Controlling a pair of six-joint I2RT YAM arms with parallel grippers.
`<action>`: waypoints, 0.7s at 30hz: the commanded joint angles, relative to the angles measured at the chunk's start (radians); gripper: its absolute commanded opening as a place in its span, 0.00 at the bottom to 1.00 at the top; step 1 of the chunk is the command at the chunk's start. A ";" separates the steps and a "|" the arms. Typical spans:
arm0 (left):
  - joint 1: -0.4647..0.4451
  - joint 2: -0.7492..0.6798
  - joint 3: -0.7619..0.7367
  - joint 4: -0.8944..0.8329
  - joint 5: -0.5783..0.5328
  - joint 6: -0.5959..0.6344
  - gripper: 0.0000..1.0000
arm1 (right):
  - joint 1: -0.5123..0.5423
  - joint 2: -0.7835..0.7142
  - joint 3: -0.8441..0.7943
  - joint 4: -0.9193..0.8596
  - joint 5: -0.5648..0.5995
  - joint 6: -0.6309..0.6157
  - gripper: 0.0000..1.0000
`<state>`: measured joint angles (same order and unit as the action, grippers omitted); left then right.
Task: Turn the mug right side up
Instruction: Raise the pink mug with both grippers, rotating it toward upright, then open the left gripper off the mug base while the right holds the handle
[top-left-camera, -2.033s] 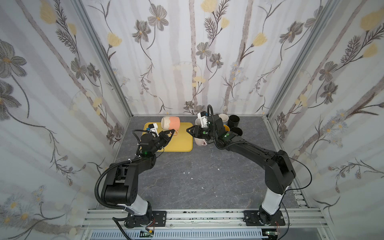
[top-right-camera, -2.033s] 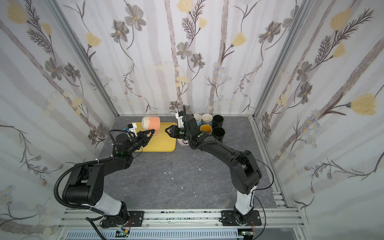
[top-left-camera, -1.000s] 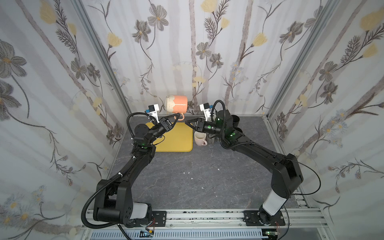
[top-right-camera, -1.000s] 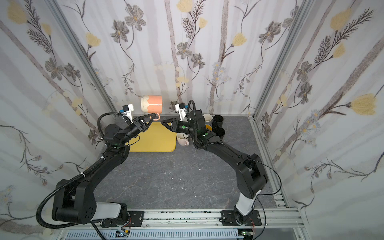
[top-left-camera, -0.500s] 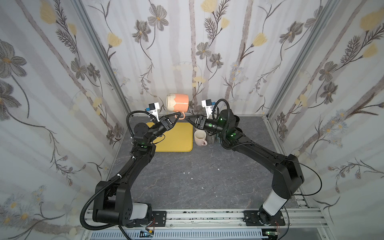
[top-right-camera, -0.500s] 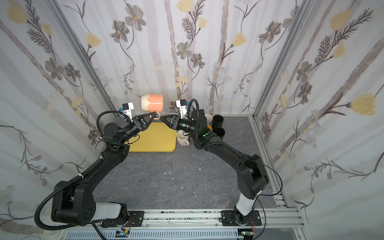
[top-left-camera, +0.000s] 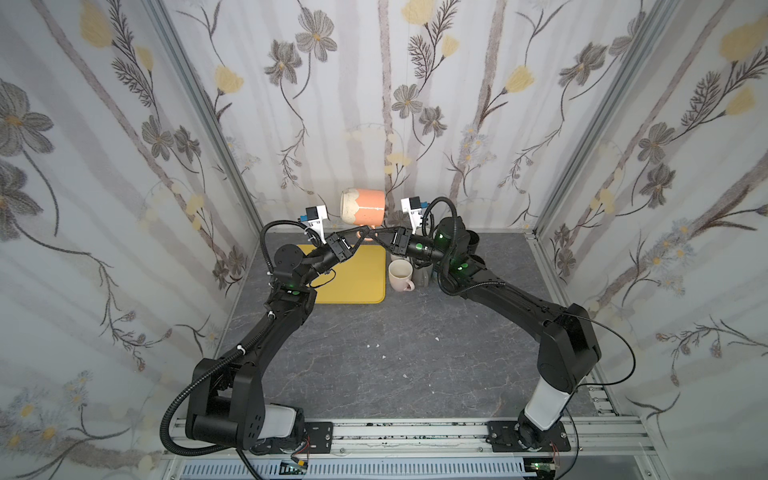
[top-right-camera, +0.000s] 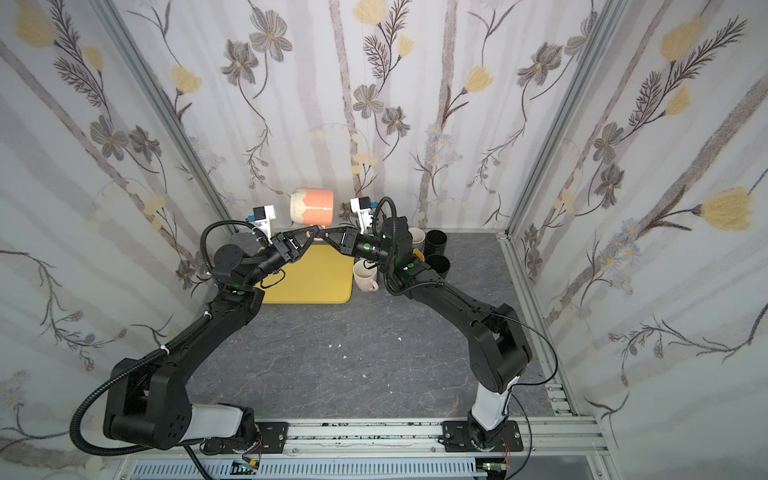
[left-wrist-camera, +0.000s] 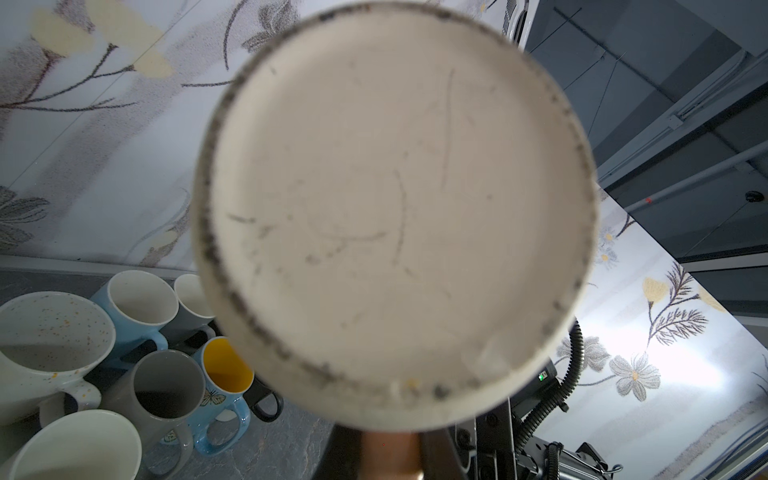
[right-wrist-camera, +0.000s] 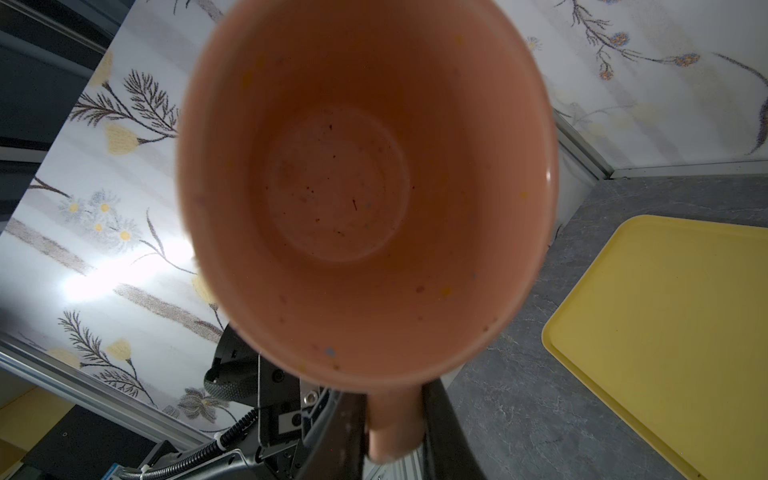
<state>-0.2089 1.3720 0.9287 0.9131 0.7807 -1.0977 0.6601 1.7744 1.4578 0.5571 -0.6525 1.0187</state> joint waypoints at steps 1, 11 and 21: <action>-0.021 0.007 0.025 0.118 0.071 -0.006 0.00 | 0.004 0.013 0.010 0.064 -0.036 0.025 0.19; -0.032 0.045 0.018 0.129 0.104 -0.024 0.00 | -0.006 0.014 0.009 0.128 -0.071 0.055 0.00; -0.032 0.039 0.028 0.037 0.099 0.014 0.20 | -0.024 -0.085 -0.049 -0.012 0.042 -0.123 0.00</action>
<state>-0.2356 1.4147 0.9432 0.9524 0.8162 -1.0992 0.6357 1.7187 1.4090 0.5335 -0.6548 0.9981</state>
